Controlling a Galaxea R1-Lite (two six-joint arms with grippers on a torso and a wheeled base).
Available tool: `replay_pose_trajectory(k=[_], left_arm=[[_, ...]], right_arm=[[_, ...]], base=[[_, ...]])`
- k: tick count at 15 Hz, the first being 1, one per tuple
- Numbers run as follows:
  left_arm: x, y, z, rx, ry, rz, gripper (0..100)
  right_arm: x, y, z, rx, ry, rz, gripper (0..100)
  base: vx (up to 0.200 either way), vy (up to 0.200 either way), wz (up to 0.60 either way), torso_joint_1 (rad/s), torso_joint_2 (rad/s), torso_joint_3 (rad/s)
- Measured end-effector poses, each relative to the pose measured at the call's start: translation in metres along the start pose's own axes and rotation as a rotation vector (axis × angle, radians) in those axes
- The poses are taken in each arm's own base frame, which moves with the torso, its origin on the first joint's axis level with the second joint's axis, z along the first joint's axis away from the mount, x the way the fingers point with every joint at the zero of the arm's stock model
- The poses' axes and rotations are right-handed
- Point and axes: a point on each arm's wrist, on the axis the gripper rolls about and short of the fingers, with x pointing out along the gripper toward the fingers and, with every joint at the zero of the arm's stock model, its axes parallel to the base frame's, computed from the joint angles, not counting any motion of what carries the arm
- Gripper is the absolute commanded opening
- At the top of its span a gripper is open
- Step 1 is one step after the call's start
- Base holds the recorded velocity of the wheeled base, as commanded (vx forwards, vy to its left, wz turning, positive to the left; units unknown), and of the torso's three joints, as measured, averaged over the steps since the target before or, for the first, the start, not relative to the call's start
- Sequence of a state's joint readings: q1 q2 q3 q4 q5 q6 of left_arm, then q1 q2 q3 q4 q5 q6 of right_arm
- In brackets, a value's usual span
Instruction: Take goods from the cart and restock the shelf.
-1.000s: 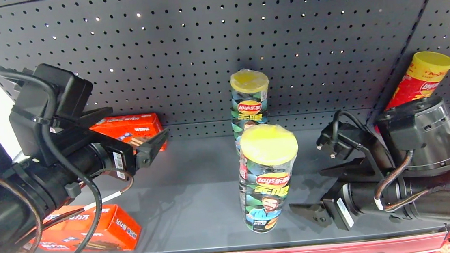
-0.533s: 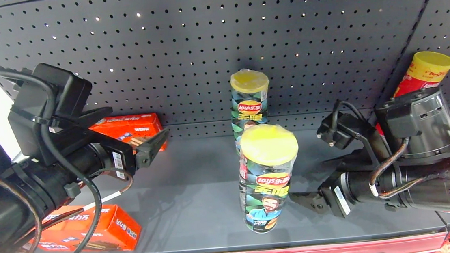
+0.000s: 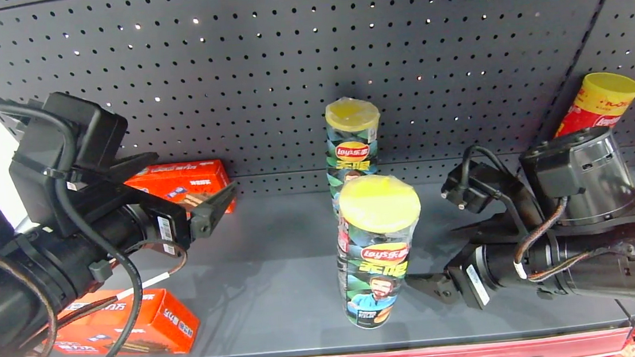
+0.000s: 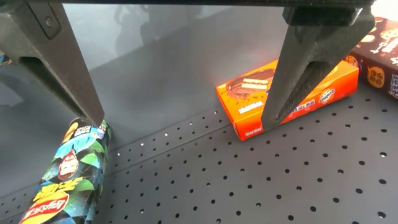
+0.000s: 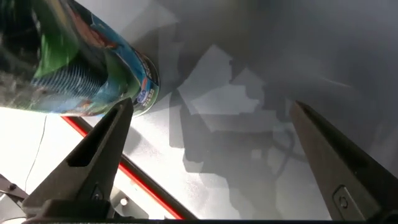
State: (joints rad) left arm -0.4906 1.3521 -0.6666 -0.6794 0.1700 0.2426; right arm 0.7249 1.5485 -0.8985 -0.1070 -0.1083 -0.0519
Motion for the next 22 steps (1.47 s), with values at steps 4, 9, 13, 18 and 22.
replay_pose_trajectory(k=[4, 9, 13, 18, 22], left_arm=[[-0.002, 0.000, -0.003, 0.001, 0.009, -0.001, 100], [-0.005, 0.001, 0.000, -0.001, -0.002, -0.002, 100], [-0.017, 0.004, 0.008, -0.005, -0.047, 0.007, 100], [-0.052, 0.008, 0.012, -0.008, -0.107, 0.005, 100], [-0.085, 0.003, 0.001, 0.052, -0.141, -0.048, 100]], right_arm=[[-0.014, -0.004, 0.005, 0.010, -0.045, -0.026, 100], [-0.066, -0.020, 0.021, 0.056, -0.231, -0.082, 100], [-0.116, -0.027, 0.021, 0.085, -0.410, -0.142, 100], [-0.182, -0.029, -0.005, 0.089, -0.574, -0.195, 100], [-0.223, -0.027, -0.052, 0.090, -0.638, -0.211, 100]], base=[[0.000, 0.000, 0.00, 0.000, 0.00, 0.000], [0.000, 0.000, 0.00, 0.000, 0.00, 0.000], [0.000, 0.000, 0.00, 0.000, 0.00, 0.000], [0.000, 0.000, 0.00, 0.000, 0.00, 0.000], [0.000, 0.000, 0.00, 0.000, 0.00, 0.000]])
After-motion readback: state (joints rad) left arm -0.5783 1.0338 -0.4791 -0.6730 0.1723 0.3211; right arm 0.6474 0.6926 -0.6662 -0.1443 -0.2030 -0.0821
